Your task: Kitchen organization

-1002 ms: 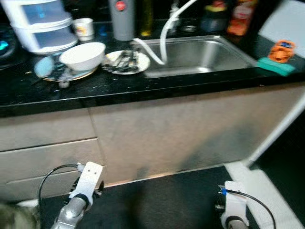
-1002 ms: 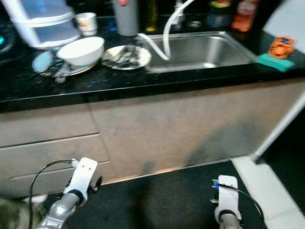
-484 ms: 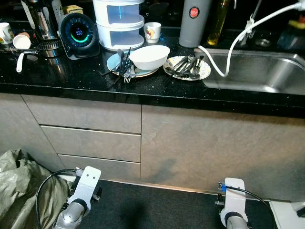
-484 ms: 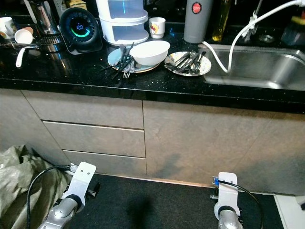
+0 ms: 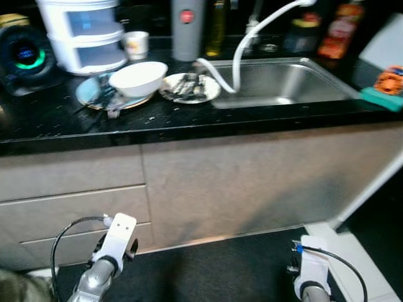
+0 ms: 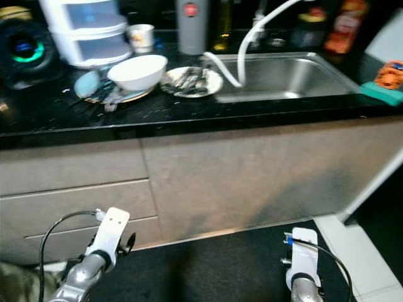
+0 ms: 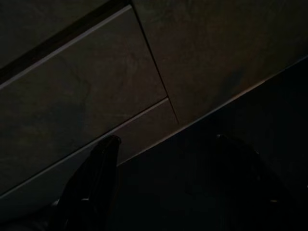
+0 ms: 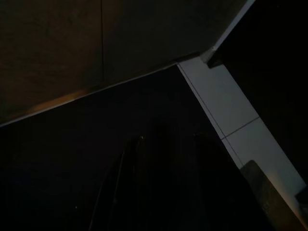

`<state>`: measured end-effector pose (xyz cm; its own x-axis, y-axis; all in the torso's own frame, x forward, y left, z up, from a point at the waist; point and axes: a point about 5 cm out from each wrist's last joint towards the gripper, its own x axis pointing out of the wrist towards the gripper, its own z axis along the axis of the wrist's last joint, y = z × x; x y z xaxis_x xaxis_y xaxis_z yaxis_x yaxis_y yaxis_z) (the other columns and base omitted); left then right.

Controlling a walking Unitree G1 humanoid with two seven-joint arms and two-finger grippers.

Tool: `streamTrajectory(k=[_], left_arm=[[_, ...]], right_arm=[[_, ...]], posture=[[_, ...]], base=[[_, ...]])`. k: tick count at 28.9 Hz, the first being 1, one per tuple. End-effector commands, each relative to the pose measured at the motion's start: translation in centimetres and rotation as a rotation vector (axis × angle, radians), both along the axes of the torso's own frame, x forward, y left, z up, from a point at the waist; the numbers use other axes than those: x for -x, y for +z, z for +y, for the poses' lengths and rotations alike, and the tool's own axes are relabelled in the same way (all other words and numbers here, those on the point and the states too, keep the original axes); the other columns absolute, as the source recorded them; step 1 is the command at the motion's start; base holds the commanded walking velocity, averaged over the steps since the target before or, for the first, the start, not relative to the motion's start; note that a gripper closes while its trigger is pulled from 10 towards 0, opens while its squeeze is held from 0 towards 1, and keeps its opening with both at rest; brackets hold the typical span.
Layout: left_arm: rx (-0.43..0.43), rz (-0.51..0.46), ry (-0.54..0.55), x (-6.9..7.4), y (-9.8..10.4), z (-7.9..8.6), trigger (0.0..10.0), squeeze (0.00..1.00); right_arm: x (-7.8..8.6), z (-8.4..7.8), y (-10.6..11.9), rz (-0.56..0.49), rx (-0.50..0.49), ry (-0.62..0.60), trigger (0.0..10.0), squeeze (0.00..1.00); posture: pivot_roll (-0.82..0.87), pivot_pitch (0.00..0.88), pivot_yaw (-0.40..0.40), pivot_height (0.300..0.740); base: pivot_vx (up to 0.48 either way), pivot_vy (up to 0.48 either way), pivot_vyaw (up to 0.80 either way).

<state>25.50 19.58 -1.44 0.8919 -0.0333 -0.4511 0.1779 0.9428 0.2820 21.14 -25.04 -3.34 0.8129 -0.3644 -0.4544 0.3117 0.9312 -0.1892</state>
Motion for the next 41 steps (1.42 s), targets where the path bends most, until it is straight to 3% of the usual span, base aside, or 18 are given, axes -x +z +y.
streamTrajectory(k=[1, 5, 8, 9, 10, 11, 14, 15, 16, 18, 20, 21, 23, 30, 41], left_arm=[[-0.005, 0.027, -0.008, 0.4, -0.5, -0.1, 10.0, 0.0], [0.001, -0.044, -0.011, -0.2, 0.6, -0.4, 10.0, 0.0], [0.021, -0.199, -0.083, -1.1, 3.6, -1.5, 10.0, 0.0], [0.021, -0.199, -0.083, -1.1, 3.6, -1.5, 10.0, 0.0], [0.038, -0.287, -0.124, -1.7, 5.8, -2.3, 10.0, 0.0], [0.069, -0.457, -0.178, -2.6, 10.6, -3.6, 10.0, 0.0], [0.076, -0.494, -0.189, -2.7, 11.7, -3.9, 10.0, 0.0], [0.104, -0.639, -0.198, -4.1, 16.8, -4.5, 10.0, 0.0], [0.115, -0.69, -0.199, -4.5, 18.8, -4.6, 10.0, 0.0], [0.115, -0.69, -0.199, -4.5, 18.8, -4.6, 10.0, 0.0], [0.12, -0.801, -0.192, -5.7, 22.6, -4.9, 10.0, 0.0], [0.12, -0.801, -0.192, -5.7, 22.6, -4.9, 10.0, 0.0], [0.137, -0.859, -0.172, -6.5, 24.6, -5.1, 10.0, 0.0], [0.179, -0.854, -0.085, -6.5, 25.5, -4.7, 10.0, 0.0], [0.162, -0.847, -0.072, -6.6, 26.0, -4.1, 10.0, 0.0]], right_arm=[[0.0, 0.2, -0.2, 0.014, -0.005, 0.004, 10.0, 0.0], [-1.0, 0.4, 1.0, -0.071, -0.007, 0.016, 10.0, 0.0], [-2.3, 0.6, 3.4, -0.21, 0.008, 0.03, 10.0, 0.0], [-2.3, 0.6, 3.4, -0.21, 0.008, 0.03, 10.0, 0.0], [-3.1, 0.6, 5.1, -0.291, 0.01, 0.029, 10.0, 0.0], [-4.4, 0.5, 8.9, -0.454, 0.026, 0.033, 10.0, 0.0], [-4.6, 0.5, 9.8, -0.49, 0.031, 0.035, 10.0, 0.0], [-6.3, 0.7, 15.7, -0.692, 0.067, 0.062, 10.0, 0.0], [-6.8, 1.0, 18.3, -0.776, 0.078, 0.077, 10.0, 0.0], [-6.8, 1.0, 18.3, -0.776, 0.078, 0.077, 10.0, 0.0], [-7.7, 1.8, 23.8, -0.964, 0.068, 0.106, 10.0, 0.0], [-7.7, 1.8, 23.8, -0.964, 0.068, 0.106, 10.0, 0.0], [-8.1, 2.5, 26.7, -1.065, 0.043, 0.133, 10.0, 0.0], [-7.1, 3.8, 29.7, -1.181, -0.003, 0.16, 10.0, 0.0], [-7.0, 3.9, 29.4, -1.104, -0.011, 0.165, 10.0, 0.0]], posture=[[0.0, 0.038, -0.015, 0.74], [0.0, 0.044, -0.015, 0.74], [0.0, 0.049, -0.018, 0.74], [0.0, 0.049, -0.018, 0.74], [0.0, 0.049, -0.018, 0.74], [0.0, 0.049, -0.018, 0.74], [0.0, 0.049, -0.018, 0.74], [0.01, 0.06, -0.016, 0.74], [0.01, 0.06, -0.016, 0.74], [0.01, 0.06, -0.016, 0.74], [0.01, 0.055, -0.01, 0.74], [0.01, 0.055, -0.01, 0.74], [0.01, 0.049, -0.009, 0.74], [0.0, 0.044, -0.007, 0.74], [0.0, 0.039, -0.009, 0.74]], base=[[0.0, 0.0, 0.0], [0.0, 0.0, 0.0], [0.0, 0.0, 0.0], [0.0, 0.0, 0.0], [0.0, 0.0, 0.0], [0.0, 0.0, 0.0], [0.0, 0.0, 0.0], [0.0, 0.0, 0.0], [0.0, 0.0, 0.0], [0.0, 0.0, 0.0], [0.0, 0.0, 0.0], [0.0, 0.0, 0.0], [0.0, 0.0, 0.0], [0.0, 0.0, 0.0], [0.0, 0.0, 0.0]])
